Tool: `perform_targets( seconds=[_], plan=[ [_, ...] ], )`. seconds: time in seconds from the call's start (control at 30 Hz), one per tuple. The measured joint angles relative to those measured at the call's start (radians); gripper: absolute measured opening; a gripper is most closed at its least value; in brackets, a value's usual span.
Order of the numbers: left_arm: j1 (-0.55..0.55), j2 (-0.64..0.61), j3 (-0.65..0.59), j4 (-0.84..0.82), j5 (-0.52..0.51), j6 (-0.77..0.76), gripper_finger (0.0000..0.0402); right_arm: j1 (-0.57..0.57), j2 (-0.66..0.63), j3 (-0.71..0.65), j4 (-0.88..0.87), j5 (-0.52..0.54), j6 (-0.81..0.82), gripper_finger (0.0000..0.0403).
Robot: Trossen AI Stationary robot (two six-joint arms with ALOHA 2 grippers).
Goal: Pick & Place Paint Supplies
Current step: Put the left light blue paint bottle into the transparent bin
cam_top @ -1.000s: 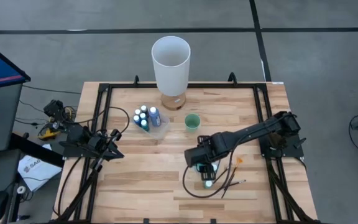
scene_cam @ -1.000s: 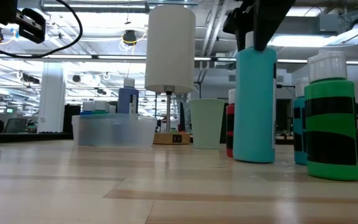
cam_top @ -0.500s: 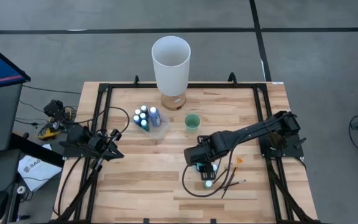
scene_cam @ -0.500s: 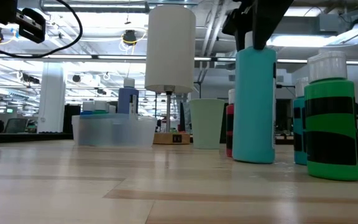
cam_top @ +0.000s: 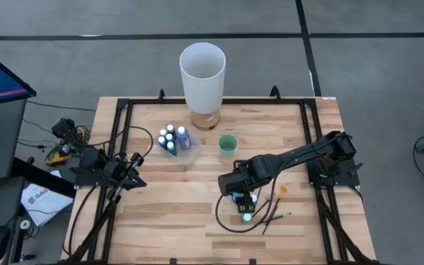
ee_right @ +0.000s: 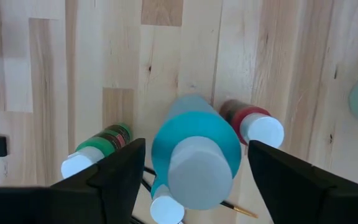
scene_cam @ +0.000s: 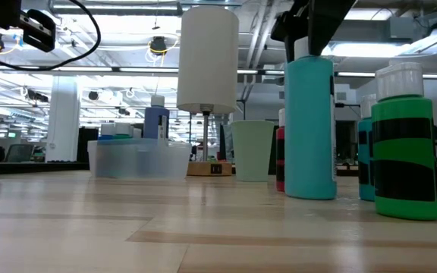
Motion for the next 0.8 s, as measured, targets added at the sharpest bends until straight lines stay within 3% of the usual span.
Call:
perform_targets(
  seconds=[0.57, 0.8],
  plan=[
    [0.0, 0.0, 0.0, 0.007, 0.0, 0.0, 0.0002, -0.001, 0.001, 0.001, -0.01, 0.003, -0.008, 0.0281],
    [0.0, 0.0, 0.0, 0.007, 0.0, 0.0, 0.0002, 0.0, 0.002, 0.084, -0.053, 0.003, -0.011, 0.0281]
  ],
)
